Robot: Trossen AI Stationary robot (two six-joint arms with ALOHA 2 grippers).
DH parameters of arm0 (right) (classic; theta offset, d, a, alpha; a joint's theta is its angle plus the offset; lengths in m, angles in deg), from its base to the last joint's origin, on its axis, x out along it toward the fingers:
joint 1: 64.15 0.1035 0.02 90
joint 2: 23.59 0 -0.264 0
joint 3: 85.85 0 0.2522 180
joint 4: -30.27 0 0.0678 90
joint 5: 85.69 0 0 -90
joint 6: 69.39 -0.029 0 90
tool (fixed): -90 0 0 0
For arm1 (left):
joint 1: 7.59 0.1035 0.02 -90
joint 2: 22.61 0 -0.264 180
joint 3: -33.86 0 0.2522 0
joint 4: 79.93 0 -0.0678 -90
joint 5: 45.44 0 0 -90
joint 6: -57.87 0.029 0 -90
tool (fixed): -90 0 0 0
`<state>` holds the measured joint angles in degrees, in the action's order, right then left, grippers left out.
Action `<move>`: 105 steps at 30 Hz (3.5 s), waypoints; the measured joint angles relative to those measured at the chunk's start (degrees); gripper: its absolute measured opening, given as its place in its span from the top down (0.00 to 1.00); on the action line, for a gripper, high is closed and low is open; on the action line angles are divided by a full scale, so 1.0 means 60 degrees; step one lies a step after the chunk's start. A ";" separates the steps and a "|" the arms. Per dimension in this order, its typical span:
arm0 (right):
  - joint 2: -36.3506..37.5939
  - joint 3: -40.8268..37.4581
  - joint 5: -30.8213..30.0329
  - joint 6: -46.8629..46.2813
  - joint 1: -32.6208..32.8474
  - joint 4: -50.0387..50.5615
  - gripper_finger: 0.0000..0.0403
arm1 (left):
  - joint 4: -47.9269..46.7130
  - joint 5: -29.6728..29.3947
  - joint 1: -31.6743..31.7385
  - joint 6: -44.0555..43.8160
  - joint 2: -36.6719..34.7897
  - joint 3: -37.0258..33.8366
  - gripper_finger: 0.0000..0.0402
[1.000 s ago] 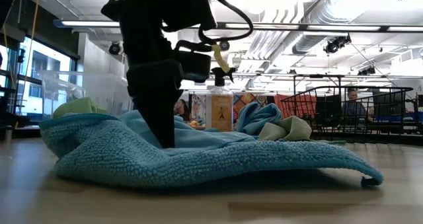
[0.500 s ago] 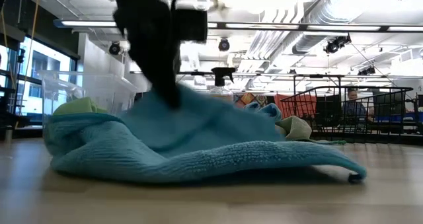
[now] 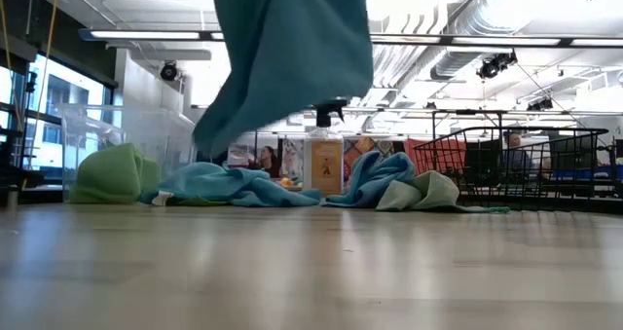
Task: Sort microfiber towel by color & place in baskets
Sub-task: Put the blue microfiber cloth into the basket
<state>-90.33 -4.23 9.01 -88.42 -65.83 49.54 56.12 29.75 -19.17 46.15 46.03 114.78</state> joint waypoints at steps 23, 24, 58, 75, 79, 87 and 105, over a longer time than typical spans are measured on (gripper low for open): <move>-0.3950 0.4390 -0.1816 0.3508 0.0727 0.4298 0.37 | 0.0460 -0.0401 0.1196 0.0117 0.0015 0.0004 1.00; -0.4066 0.4448 -0.2055 0.3514 0.0731 0.4356 0.37 | 0.0489 -0.0401 0.1196 0.0161 0.0015 0.0004 1.00; -0.5329 0.4499 -0.3306 0.4003 0.0728 0.3891 0.85 | 0.1066 -0.0387 0.1196 0.0499 0.0015 0.0004 1.00; -0.4584 0.4484 -0.3003 0.4175 0.0727 0.5065 0.99 | 0.0319 0.0569 0.1189 0.0739 -0.0498 0.0264 0.58; -0.4051 0.4484 -0.3033 0.4029 0.0727 0.5941 0.99 | -0.0480 0.0279 0.1189 0.0635 -0.1000 0.0302 0.46; -0.2913 0.4484 -0.3731 0.3169 0.0731 0.8573 1.00 | -0.1459 -0.0490 0.1196 -0.0293 -0.1984 -0.0224 0.38; 0.0121 0.4481 -0.7366 -0.1387 0.2877 1.3470 1.00 | 0.0813 -0.0772 0.1196 -0.0953 -0.2870 -0.1728 0.38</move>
<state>-89.61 22.65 -35.19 -96.74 -48.57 130.36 61.00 25.12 -12.00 40.43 28.81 104.41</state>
